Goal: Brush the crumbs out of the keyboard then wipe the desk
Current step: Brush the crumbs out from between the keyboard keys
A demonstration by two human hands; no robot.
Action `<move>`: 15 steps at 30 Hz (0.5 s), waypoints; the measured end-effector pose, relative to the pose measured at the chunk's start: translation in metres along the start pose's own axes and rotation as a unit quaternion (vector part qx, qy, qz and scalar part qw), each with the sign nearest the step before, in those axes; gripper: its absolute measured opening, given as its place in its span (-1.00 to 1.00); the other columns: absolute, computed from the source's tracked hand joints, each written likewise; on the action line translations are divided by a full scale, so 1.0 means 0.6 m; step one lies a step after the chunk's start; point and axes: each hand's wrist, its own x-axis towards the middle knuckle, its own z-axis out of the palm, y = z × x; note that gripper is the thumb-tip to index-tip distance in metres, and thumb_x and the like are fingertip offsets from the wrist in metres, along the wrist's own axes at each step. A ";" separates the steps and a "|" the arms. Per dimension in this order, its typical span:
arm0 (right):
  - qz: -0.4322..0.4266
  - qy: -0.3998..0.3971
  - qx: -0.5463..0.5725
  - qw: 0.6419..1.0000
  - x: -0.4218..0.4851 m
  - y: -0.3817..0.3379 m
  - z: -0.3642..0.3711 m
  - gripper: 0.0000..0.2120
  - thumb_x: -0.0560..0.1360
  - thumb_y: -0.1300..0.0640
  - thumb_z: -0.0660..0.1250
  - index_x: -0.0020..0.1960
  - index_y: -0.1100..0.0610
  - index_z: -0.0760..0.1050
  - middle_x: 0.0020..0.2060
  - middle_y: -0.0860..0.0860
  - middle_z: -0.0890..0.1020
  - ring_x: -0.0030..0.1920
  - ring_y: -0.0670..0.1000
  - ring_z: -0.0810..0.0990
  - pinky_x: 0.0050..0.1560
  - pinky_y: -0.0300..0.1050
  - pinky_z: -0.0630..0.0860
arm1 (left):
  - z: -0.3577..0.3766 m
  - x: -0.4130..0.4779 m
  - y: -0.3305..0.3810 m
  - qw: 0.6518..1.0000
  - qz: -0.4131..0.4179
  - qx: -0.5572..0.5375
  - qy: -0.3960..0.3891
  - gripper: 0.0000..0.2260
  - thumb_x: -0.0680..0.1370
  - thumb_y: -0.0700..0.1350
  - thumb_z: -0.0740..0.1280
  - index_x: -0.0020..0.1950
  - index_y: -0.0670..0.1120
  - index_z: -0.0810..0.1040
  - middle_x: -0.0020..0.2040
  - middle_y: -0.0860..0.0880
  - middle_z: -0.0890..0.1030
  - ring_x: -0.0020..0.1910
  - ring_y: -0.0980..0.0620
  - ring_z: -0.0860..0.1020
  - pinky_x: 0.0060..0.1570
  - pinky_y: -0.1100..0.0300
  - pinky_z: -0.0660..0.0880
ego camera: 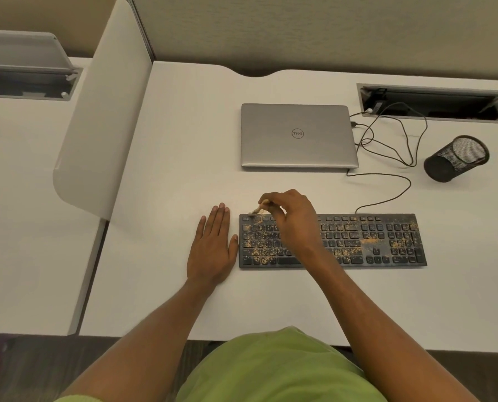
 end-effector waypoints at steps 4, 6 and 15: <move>0.026 -0.020 -0.001 0.999 0.002 0.012 -0.012 -0.82 0.62 0.21 0.39 0.12 0.02 0.71 -0.14 -0.14 0.61 -0.06 -0.06 0.53 -0.11 -0.10 0.44 | -0.002 0.000 0.000 1.000 0.004 -0.005 0.007 -0.39 0.74 0.10 -0.01 0.76 -0.13 0.03 0.76 -0.05 0.03 0.74 0.04 -0.06 0.71 -0.04 -0.02; 0.029 0.009 0.010 0.999 0.000 0.014 -0.012 -0.83 0.61 0.20 0.41 0.11 0.00 0.71 -0.14 -0.13 0.62 -0.05 -0.01 0.56 -0.09 -0.07 0.48 | -0.002 -0.001 0.001 1.000 0.002 -0.004 0.005 -0.38 0.74 0.11 -0.01 0.76 -0.12 0.02 0.76 -0.05 0.02 0.74 0.05 -0.08 0.71 -0.04 -0.03; 0.044 0.012 0.020 0.999 -0.008 0.023 -0.016 -0.82 0.61 0.18 0.42 0.13 -0.04 0.71 -0.09 -0.02 0.65 -0.05 0.01 0.58 -0.08 0.03 0.58 | 0.000 0.000 -0.001 1.000 0.000 0.009 -0.006 -0.38 0.74 0.12 -0.05 0.76 -0.11 -0.02 0.77 -0.04 -0.02 0.74 0.06 -0.12 0.72 -0.02 -0.07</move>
